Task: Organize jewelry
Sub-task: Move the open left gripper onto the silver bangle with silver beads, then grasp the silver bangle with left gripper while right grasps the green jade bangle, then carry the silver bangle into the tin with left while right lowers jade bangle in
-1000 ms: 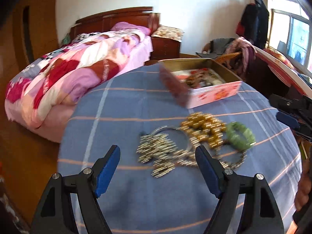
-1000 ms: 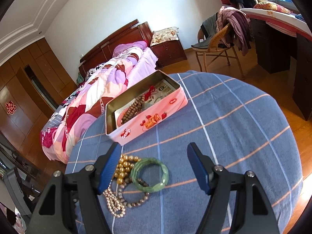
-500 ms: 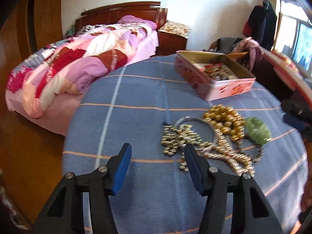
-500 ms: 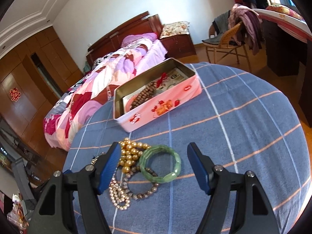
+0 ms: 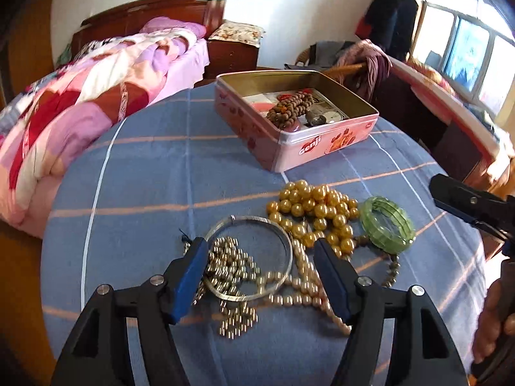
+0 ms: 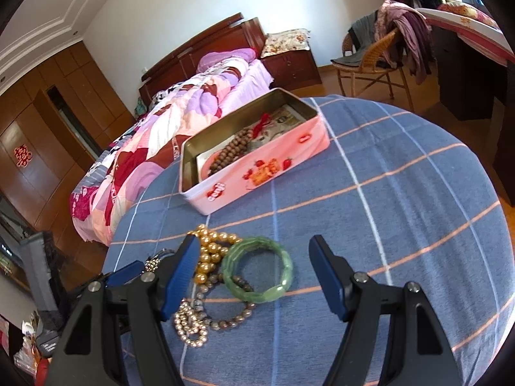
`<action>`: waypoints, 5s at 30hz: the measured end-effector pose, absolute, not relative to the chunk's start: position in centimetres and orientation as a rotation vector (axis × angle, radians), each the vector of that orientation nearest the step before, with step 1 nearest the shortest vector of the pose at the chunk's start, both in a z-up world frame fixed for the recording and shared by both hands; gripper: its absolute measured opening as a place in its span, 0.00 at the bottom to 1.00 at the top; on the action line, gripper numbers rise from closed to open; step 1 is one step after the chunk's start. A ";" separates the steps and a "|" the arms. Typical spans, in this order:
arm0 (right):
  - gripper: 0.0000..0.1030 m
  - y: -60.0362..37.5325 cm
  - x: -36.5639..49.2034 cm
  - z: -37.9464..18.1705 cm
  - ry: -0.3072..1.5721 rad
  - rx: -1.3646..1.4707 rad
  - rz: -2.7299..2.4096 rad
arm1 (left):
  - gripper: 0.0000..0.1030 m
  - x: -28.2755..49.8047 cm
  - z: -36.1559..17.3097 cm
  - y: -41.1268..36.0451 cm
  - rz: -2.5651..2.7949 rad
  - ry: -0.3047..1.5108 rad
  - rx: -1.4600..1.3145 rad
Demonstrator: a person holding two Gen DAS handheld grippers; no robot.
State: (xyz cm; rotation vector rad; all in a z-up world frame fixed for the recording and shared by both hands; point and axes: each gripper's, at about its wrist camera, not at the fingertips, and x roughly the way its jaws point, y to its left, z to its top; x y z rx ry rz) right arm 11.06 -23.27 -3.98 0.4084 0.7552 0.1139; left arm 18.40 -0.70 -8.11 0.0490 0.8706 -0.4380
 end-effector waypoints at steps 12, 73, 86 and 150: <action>0.71 -24.5 11.1 -4.1 0.755 0.447 0.092 | 0.41 18.6 -7.7 0.3 -0.434 0.849 0.044; 0.81 -21.2 12.7 -6.5 0.901 0.218 0.153 | 0.63 14.1 -3.4 2.2 -0.449 0.677 -0.032; 0.21 -20.1 13.6 -6.8 0.959 0.119 0.228 | 0.63 13.8 -3.3 3.4 -0.427 0.686 -0.054; 0.71 -24.4 25.6 -2.9 0.575 0.212 0.017 | 0.71 30.5 -5.4 -9.9 -0.200 0.693 0.110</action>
